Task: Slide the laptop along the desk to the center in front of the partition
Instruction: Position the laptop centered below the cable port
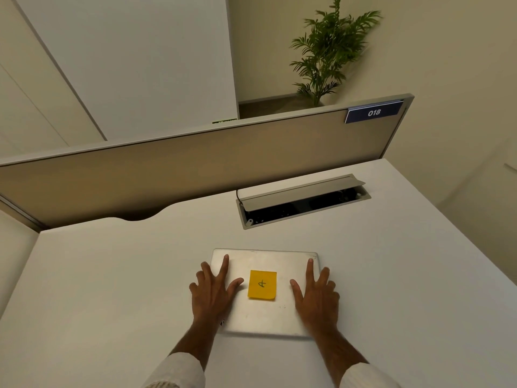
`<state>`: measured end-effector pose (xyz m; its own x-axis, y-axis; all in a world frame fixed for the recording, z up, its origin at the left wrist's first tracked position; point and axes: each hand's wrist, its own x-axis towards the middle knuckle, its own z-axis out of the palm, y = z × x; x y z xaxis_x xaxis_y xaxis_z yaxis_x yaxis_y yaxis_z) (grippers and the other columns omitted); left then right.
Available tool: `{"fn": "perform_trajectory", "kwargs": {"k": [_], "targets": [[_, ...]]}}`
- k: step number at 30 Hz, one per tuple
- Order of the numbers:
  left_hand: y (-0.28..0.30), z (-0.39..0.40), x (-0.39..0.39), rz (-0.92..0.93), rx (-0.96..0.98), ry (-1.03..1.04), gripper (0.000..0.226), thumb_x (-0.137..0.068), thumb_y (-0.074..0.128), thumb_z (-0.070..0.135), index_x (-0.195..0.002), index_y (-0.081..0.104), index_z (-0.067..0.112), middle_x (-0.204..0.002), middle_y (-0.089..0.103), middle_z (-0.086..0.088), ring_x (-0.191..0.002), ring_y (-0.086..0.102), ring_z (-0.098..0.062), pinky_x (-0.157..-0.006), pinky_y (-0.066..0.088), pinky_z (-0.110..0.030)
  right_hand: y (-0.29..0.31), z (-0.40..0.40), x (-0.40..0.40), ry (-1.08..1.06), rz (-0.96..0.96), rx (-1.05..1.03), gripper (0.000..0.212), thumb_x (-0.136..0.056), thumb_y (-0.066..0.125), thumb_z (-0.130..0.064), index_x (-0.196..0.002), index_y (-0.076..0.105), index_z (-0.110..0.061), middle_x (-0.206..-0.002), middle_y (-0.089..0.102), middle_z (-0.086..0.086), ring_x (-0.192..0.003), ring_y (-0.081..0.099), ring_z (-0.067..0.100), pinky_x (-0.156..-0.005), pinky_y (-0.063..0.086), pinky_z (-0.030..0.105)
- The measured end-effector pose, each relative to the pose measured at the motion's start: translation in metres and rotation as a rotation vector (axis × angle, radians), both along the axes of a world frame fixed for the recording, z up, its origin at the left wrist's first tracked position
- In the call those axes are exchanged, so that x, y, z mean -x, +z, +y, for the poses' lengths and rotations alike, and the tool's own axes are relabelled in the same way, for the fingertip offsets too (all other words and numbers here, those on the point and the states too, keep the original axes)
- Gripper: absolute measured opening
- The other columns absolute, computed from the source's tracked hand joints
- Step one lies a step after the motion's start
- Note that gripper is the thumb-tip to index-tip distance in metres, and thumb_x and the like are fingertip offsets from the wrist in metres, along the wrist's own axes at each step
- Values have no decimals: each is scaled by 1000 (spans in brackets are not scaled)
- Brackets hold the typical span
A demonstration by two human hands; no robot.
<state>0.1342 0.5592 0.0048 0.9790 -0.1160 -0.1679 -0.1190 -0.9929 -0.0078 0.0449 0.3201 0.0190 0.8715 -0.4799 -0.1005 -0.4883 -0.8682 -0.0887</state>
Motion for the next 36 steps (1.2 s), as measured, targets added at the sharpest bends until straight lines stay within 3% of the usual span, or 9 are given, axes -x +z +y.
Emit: {"fn": "perform_trajectory", "kwargs": {"k": [3,5,8,20,26,36], "targets": [[3,-3,3,12,-1,0,87,-83,6,81,-158,-8,38,-141,37,-11,-115,48,-23,-89,51,-37,-7,0,2,-13,53,-18,82,-89,5,-71,-156,-4,-26,-150,32,13,-117,51,24,-90,55,36],[5,-6,6,12,-13,-3,92,-77,-2,82,-159,-5,38,-134,41,-9,-112,49,-22,-86,50,-35,-11,1,1,-24,59,-40,81,-91,15,-72,-156,2,-26,-144,36,11,-112,51,23,-86,56,36],[6,-9,7,13,-26,14,95,-76,-6,81,-159,0,36,-131,41,-9,-111,48,-22,-85,49,-35,-13,2,-1,-39,54,-36,81,-91,16,-72,-156,9,-25,-139,39,9,-109,51,21,-83,57,34],[0,-15,3,71,138,172,70,-97,23,70,-158,6,39,-139,35,-11,-119,45,-27,-93,50,-43,-20,4,-7,-142,-43,-105,90,-82,17,-83,-155,9,-29,-135,39,11,-106,53,23,-78,58,34],[0,-9,-2,72,343,257,74,-94,36,71,-158,18,40,-129,37,-12,-119,42,-32,-95,47,-47,-23,5,-7,-202,-116,-151,89,-84,22,-82,-154,16,-29,-124,43,14,-97,55,23,-70,60,36],[-2,-4,-8,169,542,266,82,-89,42,77,-157,9,48,-128,46,-15,-129,41,-35,-96,48,-50,-24,-6,-11,-194,-154,-150,86,-84,20,-81,-154,15,-31,-117,44,14,-87,58,21,-66,60,32]]}}
